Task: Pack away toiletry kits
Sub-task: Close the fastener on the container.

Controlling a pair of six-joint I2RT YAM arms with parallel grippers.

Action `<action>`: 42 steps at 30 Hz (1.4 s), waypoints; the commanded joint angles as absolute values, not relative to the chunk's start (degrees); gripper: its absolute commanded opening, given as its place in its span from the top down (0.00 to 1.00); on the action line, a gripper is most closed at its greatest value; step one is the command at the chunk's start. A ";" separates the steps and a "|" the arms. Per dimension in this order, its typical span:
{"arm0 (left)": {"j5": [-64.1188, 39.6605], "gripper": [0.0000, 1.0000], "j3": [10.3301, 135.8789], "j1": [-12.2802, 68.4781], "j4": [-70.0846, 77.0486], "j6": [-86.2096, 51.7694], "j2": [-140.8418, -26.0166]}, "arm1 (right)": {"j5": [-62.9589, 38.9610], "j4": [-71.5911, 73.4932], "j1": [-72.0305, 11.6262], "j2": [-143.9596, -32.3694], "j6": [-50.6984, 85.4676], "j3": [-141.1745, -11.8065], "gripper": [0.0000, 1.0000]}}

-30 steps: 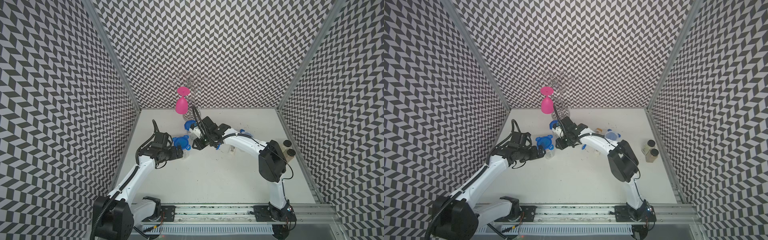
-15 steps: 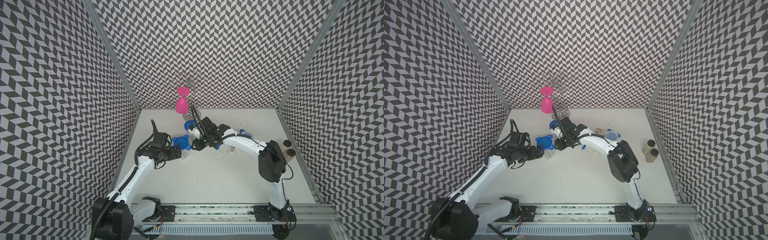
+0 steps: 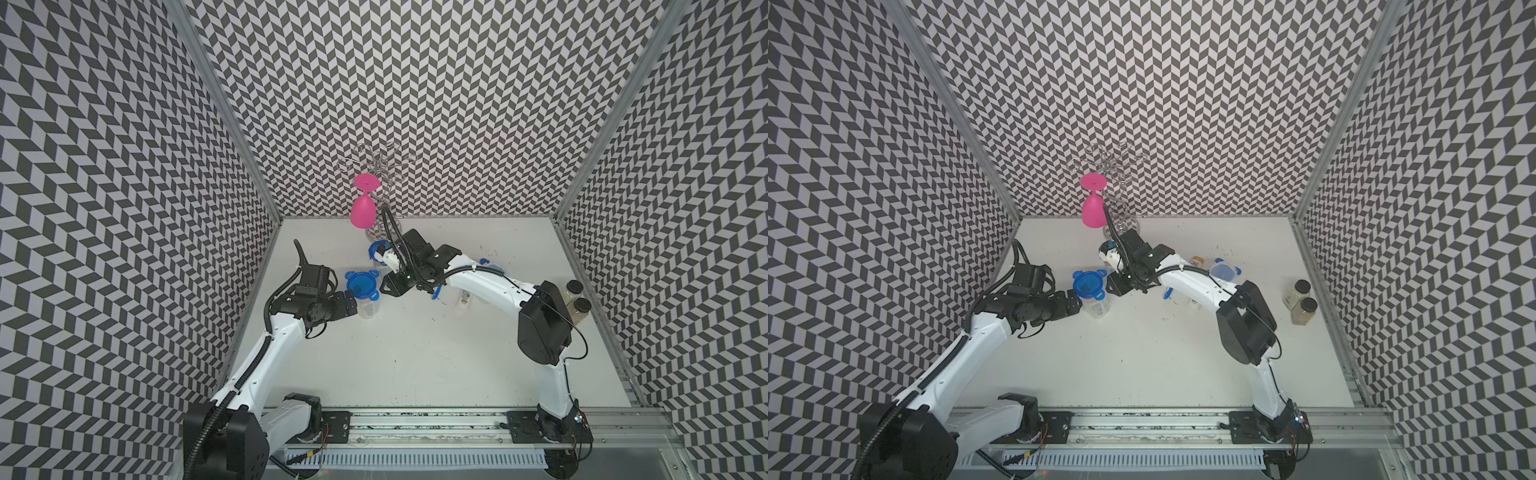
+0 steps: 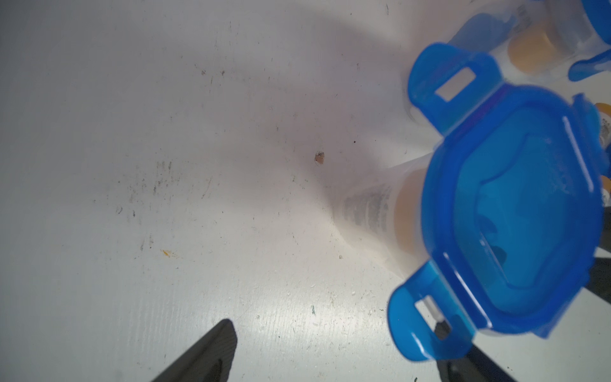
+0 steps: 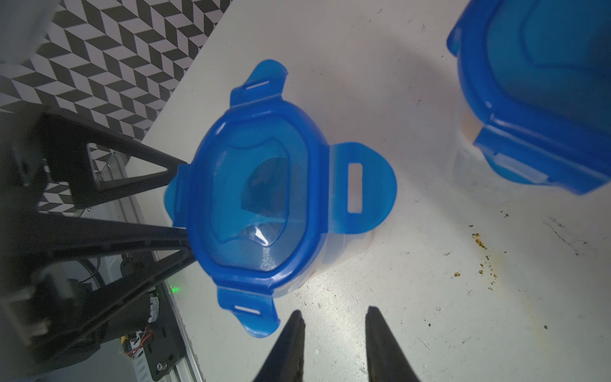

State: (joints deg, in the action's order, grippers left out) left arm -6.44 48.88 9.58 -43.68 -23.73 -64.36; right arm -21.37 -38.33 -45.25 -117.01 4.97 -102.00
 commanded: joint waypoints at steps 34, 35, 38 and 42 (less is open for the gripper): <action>-20.46 0.39 58.34 5.52 -32.43 -26.32 -73.87 | -30.67 -37.04 -42.98 -114.16 6.19 -102.48 0.69; -20.48 0.41 58.03 5.43 -32.43 -26.23 -73.56 | -30.65 -37.00 -42.99 -114.45 6.24 -102.47 0.69; -20.83 0.44 57.61 5.47 -32.66 -25.77 -73.52 | -30.35 -36.83 -42.98 -115.33 6.23 -102.56 0.69; -21.19 0.47 57.22 5.45 -32.71 -25.51 -73.15 | -30.15 -36.86 -42.98 -116.79 6.15 -103.55 0.69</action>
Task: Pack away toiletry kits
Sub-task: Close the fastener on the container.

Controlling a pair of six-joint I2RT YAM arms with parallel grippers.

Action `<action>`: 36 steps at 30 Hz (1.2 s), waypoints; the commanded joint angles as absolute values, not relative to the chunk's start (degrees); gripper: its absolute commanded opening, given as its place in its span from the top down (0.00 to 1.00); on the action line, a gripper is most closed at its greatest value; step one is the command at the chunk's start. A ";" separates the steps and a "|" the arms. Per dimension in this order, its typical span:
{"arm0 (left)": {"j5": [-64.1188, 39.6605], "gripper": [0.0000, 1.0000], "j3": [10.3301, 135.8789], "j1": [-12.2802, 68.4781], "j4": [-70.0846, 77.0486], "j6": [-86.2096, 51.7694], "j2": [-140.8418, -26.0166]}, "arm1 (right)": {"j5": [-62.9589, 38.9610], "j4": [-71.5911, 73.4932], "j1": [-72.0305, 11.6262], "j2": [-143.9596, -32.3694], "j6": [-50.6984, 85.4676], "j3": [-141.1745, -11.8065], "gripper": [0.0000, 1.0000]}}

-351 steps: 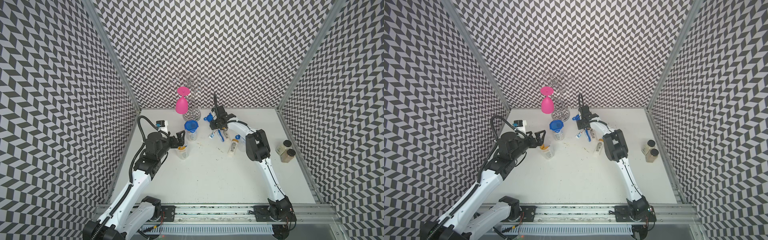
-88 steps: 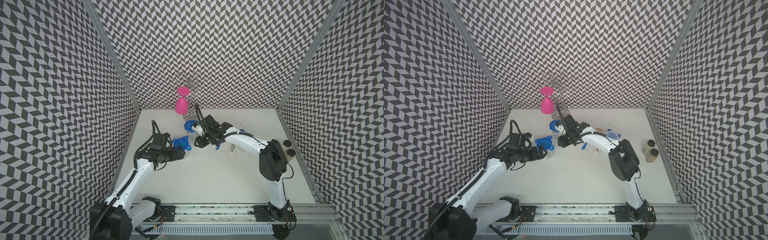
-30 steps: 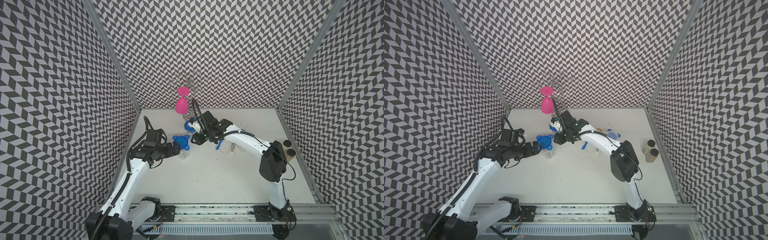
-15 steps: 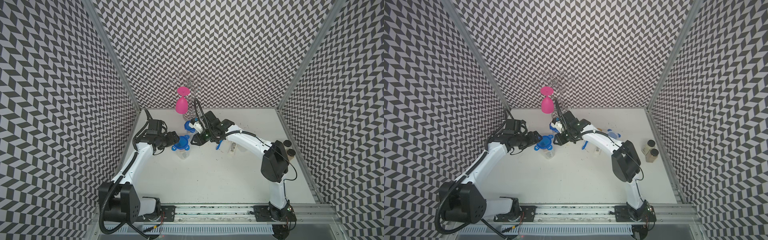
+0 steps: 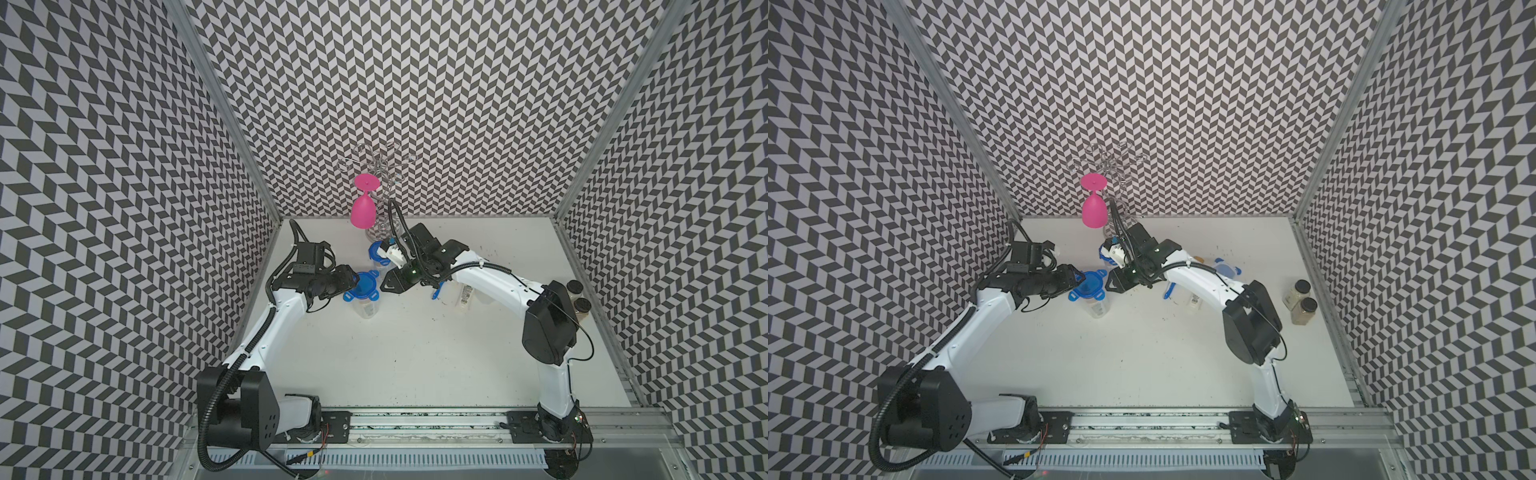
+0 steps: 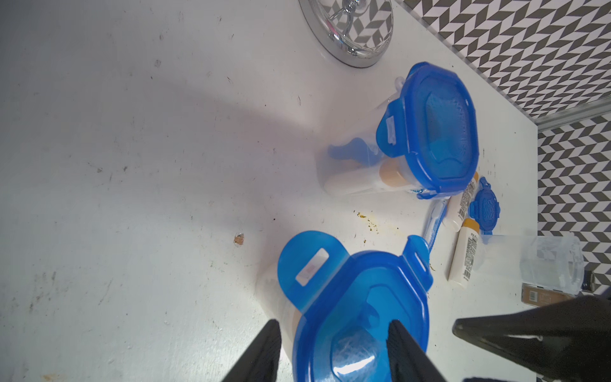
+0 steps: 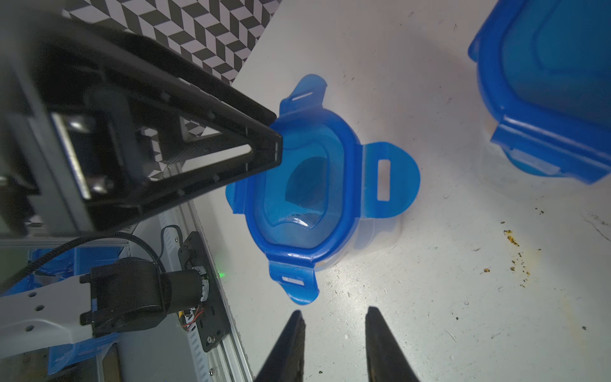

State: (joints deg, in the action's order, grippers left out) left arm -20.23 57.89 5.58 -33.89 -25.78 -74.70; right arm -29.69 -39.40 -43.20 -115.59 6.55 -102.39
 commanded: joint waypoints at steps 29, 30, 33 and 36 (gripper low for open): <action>-18.19 0.56 56.95 7.21 -35.68 -24.87 -70.67 | -30.51 -37.81 -43.62 -118.75 5.55 -104.10 0.70; -18.19 0.56 56.95 7.21 -35.69 -24.81 -70.68 | -30.50 -37.94 -43.68 -118.63 5.65 -104.06 0.70; -18.15 0.56 56.78 7.21 -35.68 -24.83 -70.57 | -30.51 -38.04 -43.77 -118.26 5.80 -103.99 0.70; -18.02 0.56 56.61 7.22 -35.68 -24.87 -70.41 | -30.55 -38.31 -44.02 -117.95 5.79 -103.89 0.71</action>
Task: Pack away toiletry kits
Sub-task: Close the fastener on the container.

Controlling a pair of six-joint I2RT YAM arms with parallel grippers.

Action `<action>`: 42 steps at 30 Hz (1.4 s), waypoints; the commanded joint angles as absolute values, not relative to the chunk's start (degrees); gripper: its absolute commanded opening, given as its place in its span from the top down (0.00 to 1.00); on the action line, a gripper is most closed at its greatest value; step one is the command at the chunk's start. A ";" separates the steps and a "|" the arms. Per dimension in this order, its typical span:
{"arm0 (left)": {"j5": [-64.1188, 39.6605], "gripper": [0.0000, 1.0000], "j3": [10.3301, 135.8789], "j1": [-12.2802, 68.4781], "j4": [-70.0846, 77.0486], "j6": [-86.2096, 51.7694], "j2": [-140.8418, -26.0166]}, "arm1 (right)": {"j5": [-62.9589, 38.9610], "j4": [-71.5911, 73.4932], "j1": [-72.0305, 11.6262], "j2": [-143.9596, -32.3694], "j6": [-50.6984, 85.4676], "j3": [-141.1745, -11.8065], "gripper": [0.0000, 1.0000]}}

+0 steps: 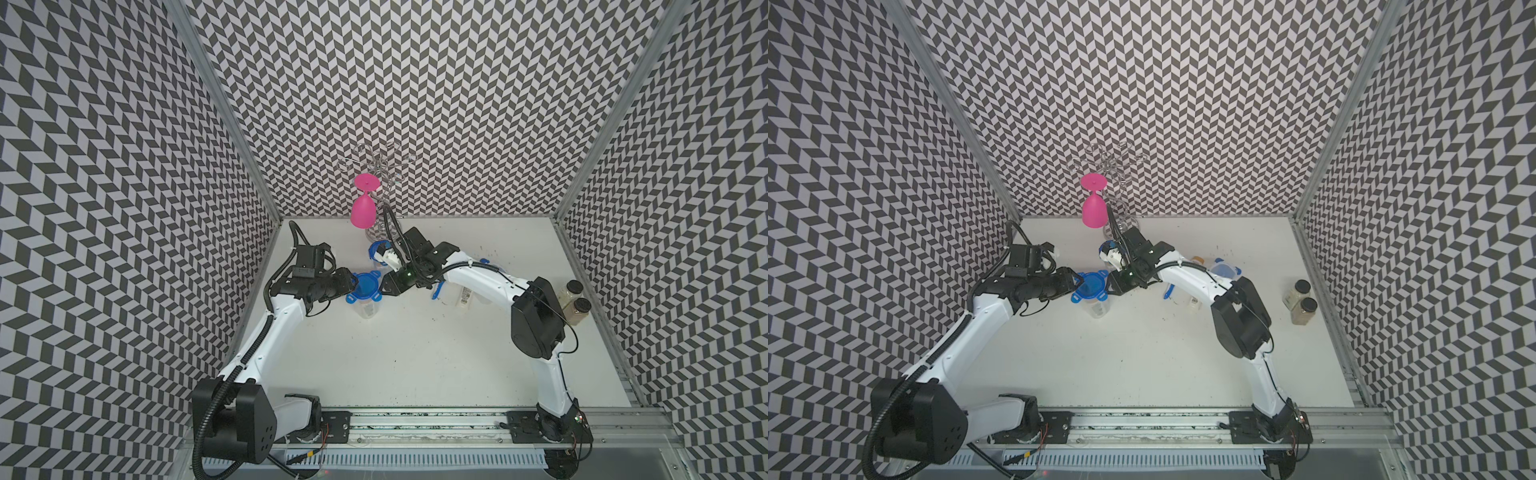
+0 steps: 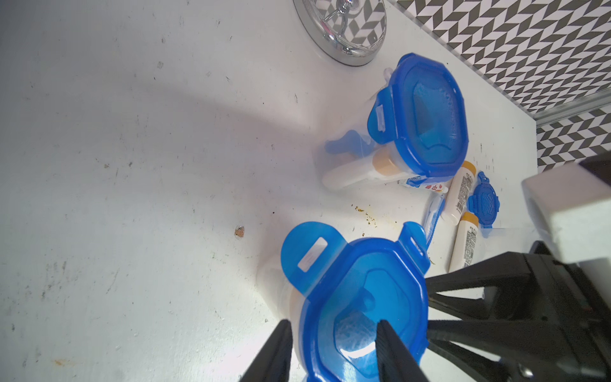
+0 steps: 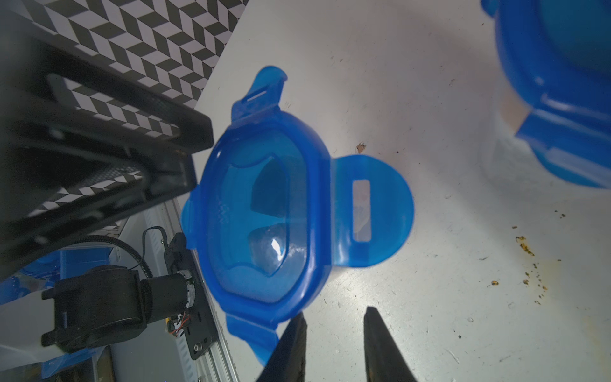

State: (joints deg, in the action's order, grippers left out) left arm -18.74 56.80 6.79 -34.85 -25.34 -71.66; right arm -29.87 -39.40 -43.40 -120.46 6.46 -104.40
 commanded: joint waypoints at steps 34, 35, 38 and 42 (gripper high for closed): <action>-11.20 0.41 60.89 8.13 -44.33 -23.87 -66.95 | -21.23 -44.84 -44.38 -119.31 2.80 -118.27 0.62; -10.87 0.40 60.45 8.19 -44.65 -24.14 -66.62 | -21.41 -46.10 -44.60 -120.94 2.37 -120.75 0.61; -10.11 0.41 59.20 8.14 -44.56 -24.33 -66.10 | -22.58 -47.67 -45.39 -124.21 1.03 -126.32 0.60; -10.71 0.43 58.97 7.30 -44.11 -25.24 -66.02 | -26.17 -42.98 -46.32 -124.73 2.11 -126.11 0.63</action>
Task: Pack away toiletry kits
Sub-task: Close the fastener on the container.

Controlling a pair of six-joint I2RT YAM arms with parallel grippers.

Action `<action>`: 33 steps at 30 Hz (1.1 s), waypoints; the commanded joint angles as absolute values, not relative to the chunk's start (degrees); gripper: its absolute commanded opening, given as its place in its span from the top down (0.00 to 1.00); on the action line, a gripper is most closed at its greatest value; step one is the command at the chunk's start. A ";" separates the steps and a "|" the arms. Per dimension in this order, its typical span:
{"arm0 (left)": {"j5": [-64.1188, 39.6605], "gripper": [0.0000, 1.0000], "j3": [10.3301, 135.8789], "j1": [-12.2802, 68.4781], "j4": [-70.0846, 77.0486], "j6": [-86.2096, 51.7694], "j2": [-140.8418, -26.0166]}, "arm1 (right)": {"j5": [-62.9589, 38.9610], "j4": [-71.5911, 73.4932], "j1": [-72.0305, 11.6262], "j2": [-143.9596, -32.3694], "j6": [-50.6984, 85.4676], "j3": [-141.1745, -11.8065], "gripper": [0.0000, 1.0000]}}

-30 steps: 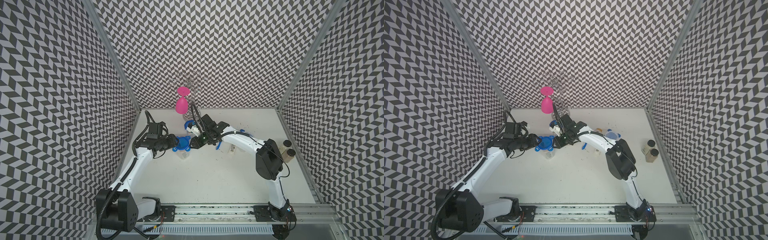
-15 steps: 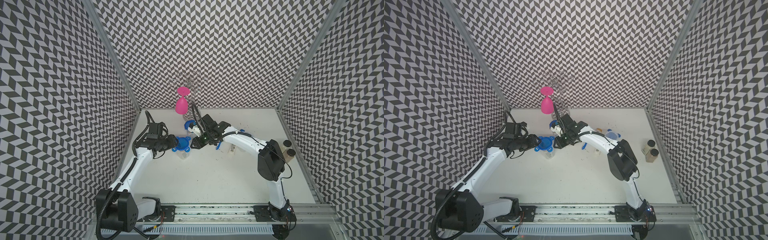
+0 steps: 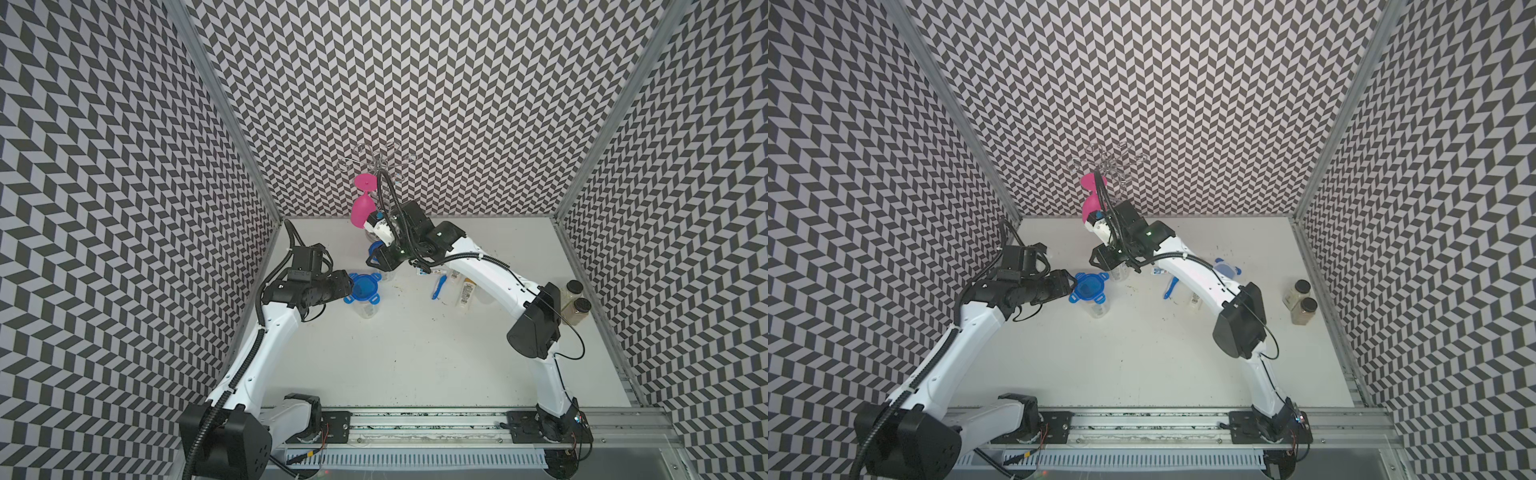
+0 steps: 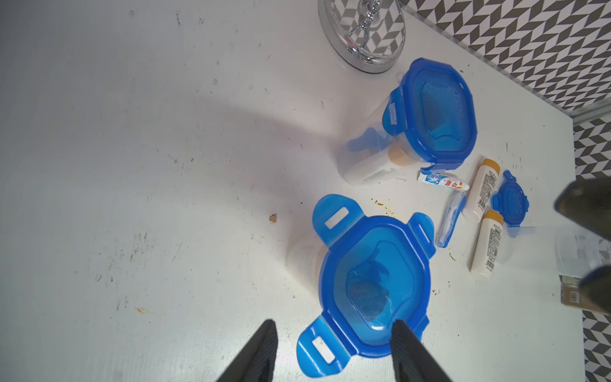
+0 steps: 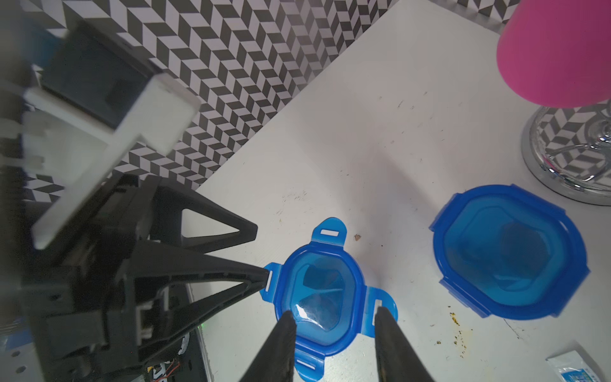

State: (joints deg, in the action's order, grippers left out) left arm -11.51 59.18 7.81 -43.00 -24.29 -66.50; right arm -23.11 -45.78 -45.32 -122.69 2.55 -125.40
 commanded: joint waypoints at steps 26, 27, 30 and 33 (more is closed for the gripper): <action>-22.93 0.80 48.74 3.76 -33.94 -32.88 -63.54 | -22.82 -46.40 -49.48 -130.98 0.29 -121.54 0.85; -22.83 0.82 48.48 3.76 -33.73 -32.87 -63.54 | -22.59 -46.58 -49.48 -131.00 0.27 -121.27 0.85; -22.63 0.86 47.75 3.77 -33.37 -32.70 -63.63 | -21.93 -46.97 -49.45 -131.04 0.19 -120.87 0.85; -23.61 0.88 47.03 3.75 -32.53 -32.75 -63.87 | -21.59 -47.61 -49.44 -131.22 0.23 -120.80 0.86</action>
State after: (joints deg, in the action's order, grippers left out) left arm -22.13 47.88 3.73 -35.27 -32.49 -63.75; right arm -25.39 -41.85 -49.34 -129.97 1.04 -123.35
